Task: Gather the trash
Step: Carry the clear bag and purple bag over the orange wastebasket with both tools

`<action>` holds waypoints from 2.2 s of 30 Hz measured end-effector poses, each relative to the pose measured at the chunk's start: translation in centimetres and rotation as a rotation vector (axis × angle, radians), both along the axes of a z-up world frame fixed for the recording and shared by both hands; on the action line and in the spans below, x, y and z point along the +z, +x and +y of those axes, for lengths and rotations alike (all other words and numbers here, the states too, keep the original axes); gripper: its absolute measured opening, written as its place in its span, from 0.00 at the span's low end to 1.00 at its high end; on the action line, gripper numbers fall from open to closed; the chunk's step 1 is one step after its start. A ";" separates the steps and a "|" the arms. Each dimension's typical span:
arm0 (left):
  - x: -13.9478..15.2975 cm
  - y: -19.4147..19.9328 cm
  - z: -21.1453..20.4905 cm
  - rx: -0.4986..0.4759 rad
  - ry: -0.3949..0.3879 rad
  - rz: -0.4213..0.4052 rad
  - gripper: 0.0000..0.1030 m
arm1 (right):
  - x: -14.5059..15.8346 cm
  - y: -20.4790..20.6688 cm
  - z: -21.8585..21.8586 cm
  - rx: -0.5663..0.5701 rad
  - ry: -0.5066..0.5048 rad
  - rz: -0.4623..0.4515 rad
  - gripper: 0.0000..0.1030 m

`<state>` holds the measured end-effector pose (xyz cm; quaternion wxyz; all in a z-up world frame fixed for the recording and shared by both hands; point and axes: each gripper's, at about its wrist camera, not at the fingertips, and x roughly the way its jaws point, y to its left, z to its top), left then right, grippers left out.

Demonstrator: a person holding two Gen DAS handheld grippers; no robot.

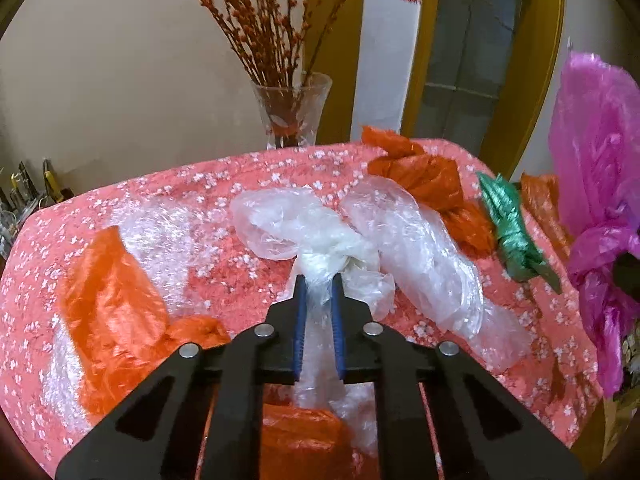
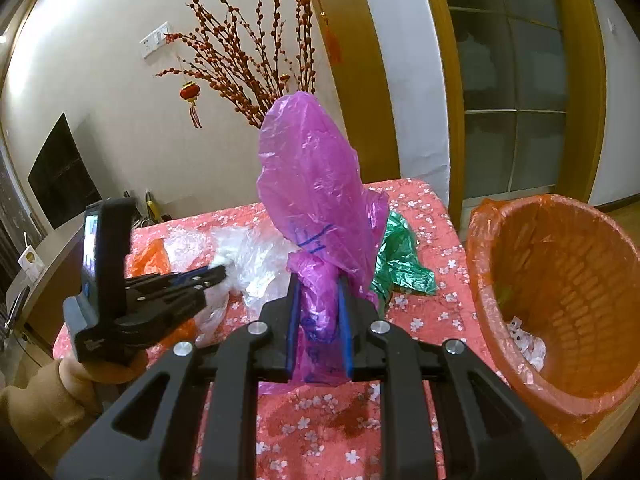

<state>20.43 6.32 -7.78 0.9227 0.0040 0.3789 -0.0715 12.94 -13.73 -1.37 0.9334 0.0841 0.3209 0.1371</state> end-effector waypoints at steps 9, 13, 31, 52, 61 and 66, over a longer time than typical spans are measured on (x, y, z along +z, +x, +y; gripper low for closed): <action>4.1 -3.2 1.4 0.009 -0.054 -0.119 0.10 | 1.2 -1.3 -0.9 -0.021 0.023 -0.037 0.17; 5.6 -4.3 0.6 -0.014 -0.070 -0.157 0.10 | 1.8 -1.9 -1.4 -0.032 0.029 -0.052 0.17; 8.9 -6.8 -5.6 -0.162 -0.148 -0.231 0.10 | 3.8 -4.8 -7.0 -0.169 0.047 -0.111 0.17; 8.9 -7.0 -13.6 -0.326 -0.180 -0.220 0.10 | 4.1 -6.5 -13.1 -0.318 0.065 -0.129 0.18; 8.5 -6.2 -16.6 -0.382 -0.207 -0.202 0.10 | 3.5 -6.4 -15.6 -0.371 0.084 -0.121 0.18; 8.1 -5.2 -18.2 -0.415 -0.228 -0.192 0.10 | 3.4 -6.3 -17.2 -0.404 0.085 -0.127 0.18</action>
